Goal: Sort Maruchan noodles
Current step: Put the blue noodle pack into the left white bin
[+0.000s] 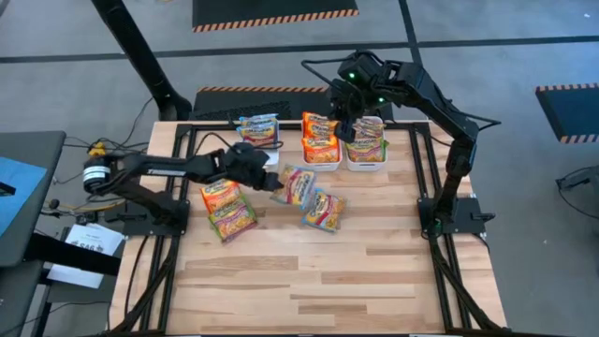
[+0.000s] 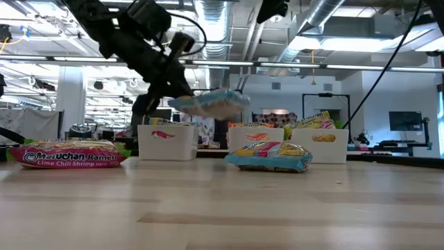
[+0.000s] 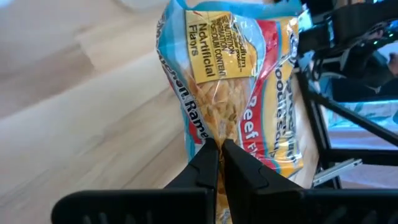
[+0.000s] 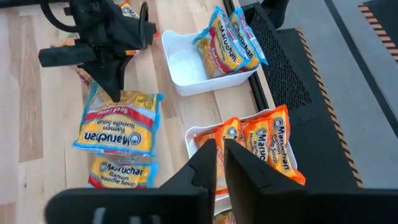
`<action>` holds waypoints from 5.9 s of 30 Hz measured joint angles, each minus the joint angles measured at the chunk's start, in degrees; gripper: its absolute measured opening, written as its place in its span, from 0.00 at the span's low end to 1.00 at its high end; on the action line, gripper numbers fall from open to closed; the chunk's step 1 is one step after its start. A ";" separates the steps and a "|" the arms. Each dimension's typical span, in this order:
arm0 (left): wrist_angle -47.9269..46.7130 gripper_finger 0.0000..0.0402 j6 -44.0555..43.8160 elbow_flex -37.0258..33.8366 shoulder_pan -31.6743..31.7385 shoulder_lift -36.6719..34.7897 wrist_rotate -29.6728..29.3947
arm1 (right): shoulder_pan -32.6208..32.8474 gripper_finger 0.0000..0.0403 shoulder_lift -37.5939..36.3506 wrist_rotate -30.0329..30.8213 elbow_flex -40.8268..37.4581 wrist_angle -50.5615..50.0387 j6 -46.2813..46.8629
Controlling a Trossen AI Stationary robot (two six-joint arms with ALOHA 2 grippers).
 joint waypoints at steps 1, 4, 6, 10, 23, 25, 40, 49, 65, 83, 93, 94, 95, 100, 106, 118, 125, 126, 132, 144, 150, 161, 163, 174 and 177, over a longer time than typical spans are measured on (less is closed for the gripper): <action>-0.22 0.00 0.42 0.00 0.14 -0.86 -0.41 | 0.00 0.16 0.00 0.00 0.00 0.38 0.06; -0.42 0.00 1.47 0.00 0.82 -3.37 -0.93 | 0.00 0.22 0.00 -0.02 0.00 1.76 1.82; -0.11 0.00 2.19 0.04 1.57 -5.02 -1.35 | -0.02 0.26 0.00 -0.27 0.00 3.33 3.27; 0.14 0.00 4.37 0.06 3.29 -8.15 -2.86 | -0.35 0.35 0.61 -6.61 0.00 7.93 8.53; 1.47 0.00 9.42 0.13 7.65 -13.39 -3.39 | -3.13 0.50 5.08 -22.64 0.06 12.81 25.65; 2.67 0.00 9.46 0.13 8.08 -13.37 -3.33 | -3.41 0.50 6.49 -22.58 -0.07 12.49 27.59; 7.61 0.00 10.66 0.17 11.84 -13.33 -1.00 | -5.53 0.50 11.64 -20.66 -0.01 7.93 30.04; 7.83 0.00 11.67 0.17 12.09 -13.33 -0.81 | -5.79 0.50 13.90 -23.68 -0.07 8.49 30.84; 11.73 0.00 11.97 0.17 12.09 -13.33 -2.63 | -1.91 0.47 13.73 -19.72 0.00 10.67 29.86; 11.43 0.02 17.39 0.13 12.11 -13.33 -2.22 | -0.26 0.03 13.62 -13.75 0.00 10.91 20.55; 12.69 0.25 17.40 0.14 12.00 -13.33 -1.25 | 0.13 0.03 13.51 -10.47 0.00 7.17 9.69; 13.00 0.27 16.76 0.19 12.06 -13.33 -1.27 | 0.13 0.03 13.51 -10.46 -0.01 5.40 7.46; 13.00 0.29 15.95 0.24 12.36 -13.35 -0.94 | 0.13 0.03 13.51 -10.46 -0.02 3.88 5.06; 12.78 0.33 12.17 0.24 14.91 -13.33 5.91 | 0.60 0.03 13.51 -10.21 -0.02 -1.63 -2.66; 12.52 0.33 10.31 0.24 15.66 -13.33 11.72 | 3.55 0.03 13.51 -10.25 -0.02 -4.22 -11.76; 11.33 0.34 5.37 0.22 11.79 -13.07 17.08 | 12.20 0.03 13.68 -10.36 -0.02 -5.20 -24.07; 11.34 0.34 8.30 0.20 6.10 -13.07 17.37 | 14.53 0.03 13.68 -10.26 -0.02 -4.50 -23.86; 11.37 0.34 9.62 0.20 5.25 -13.07 17.37 | 14.72 0.03 13.68 -10.25 -0.02 -4.56 -23.03; 11.38 0.34 12.06 0.20 2.44 -13.07 17.14 | 15.59 0.03 13.68 -10.27 -0.02 -6.21 -17.22; 10.54 0.34 4.83 0.17 0.81 -13.02 16.77 | 19.94 0.03 13.68 -11.93 -0.02 -8.53 -15.48; 10.53 0.34 4.00 0.17 -4.36 -13.02 16.79 | 22.31 0.03 13.68 -11.91 -0.02 -7.46 -14.57; 8.52 0.34 1.56 0.15 -9.13 -13.02 11.82 | 24.64 0.03 13.68 -11.93 -0.02 -5.45 -13.45; 8.58 0.34 1.31 0.15 -9.53 -13.02 11.82 | 25.01 0.03 13.68 -11.93 -0.02 -5.30 -13.64; 10.38 0.34 -0.52 0.14 -13.47 -13.02 11.06 | 25.66 0.03 13.68 -11.90 -0.02 -2.13 -13.59; 10.39 0.34 -0.51 0.15 -13.98 -12.57 9.83 | 25.64 0.03 13.70 -11.89 -0.02 -0.65 -13.59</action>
